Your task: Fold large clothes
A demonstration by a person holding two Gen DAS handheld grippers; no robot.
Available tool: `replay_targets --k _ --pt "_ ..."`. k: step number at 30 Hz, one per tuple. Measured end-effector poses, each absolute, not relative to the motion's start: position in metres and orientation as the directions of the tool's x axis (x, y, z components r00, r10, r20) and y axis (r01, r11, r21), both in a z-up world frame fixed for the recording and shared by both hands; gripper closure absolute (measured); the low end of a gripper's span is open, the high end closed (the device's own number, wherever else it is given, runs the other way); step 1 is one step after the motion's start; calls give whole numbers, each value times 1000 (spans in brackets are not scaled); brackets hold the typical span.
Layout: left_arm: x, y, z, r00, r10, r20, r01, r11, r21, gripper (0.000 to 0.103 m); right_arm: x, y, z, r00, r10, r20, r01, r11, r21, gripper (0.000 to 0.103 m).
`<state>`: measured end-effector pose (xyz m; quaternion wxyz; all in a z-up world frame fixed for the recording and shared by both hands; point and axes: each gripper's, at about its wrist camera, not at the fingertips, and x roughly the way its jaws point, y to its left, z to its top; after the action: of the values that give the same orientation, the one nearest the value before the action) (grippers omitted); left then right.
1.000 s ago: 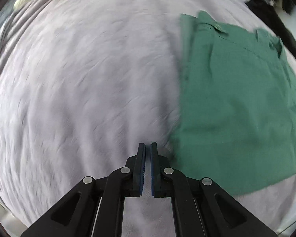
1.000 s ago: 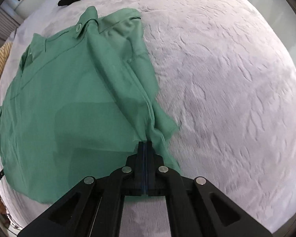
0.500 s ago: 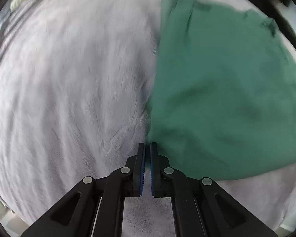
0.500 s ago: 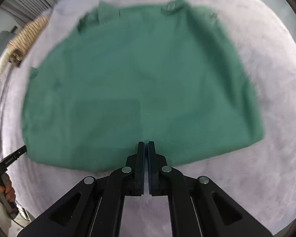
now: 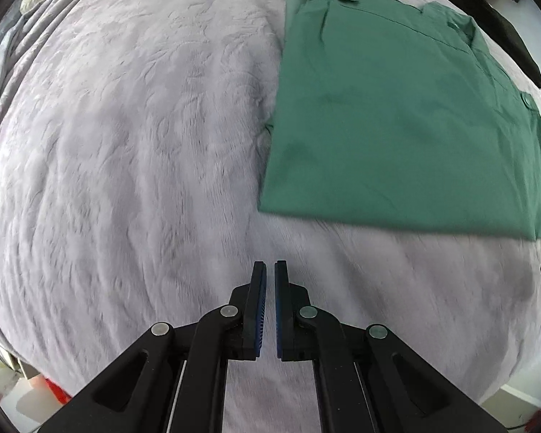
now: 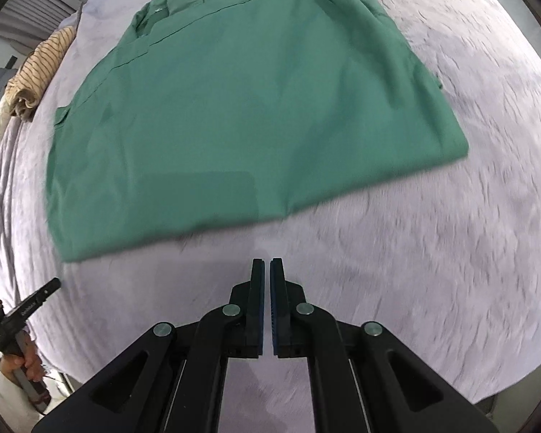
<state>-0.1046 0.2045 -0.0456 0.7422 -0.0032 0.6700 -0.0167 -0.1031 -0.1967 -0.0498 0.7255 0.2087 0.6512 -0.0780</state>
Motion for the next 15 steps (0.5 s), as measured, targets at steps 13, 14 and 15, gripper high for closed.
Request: replay_targets --k 13,14,15 --pt "-164 190 -3 121 -25 -992 30 999 -22 99 -104 -187 -23 171 165 -971 403 888 222 49" --pt "-164 191 -4 121 -26 -992 28 999 -23 99 -102 -185 -23 174 163 -971 402 889 221 49" --pt "-163 188 -3 124 -29 -992 25 999 -26 99 -103 -185 -20 175 163 -971 400 889 221 49"
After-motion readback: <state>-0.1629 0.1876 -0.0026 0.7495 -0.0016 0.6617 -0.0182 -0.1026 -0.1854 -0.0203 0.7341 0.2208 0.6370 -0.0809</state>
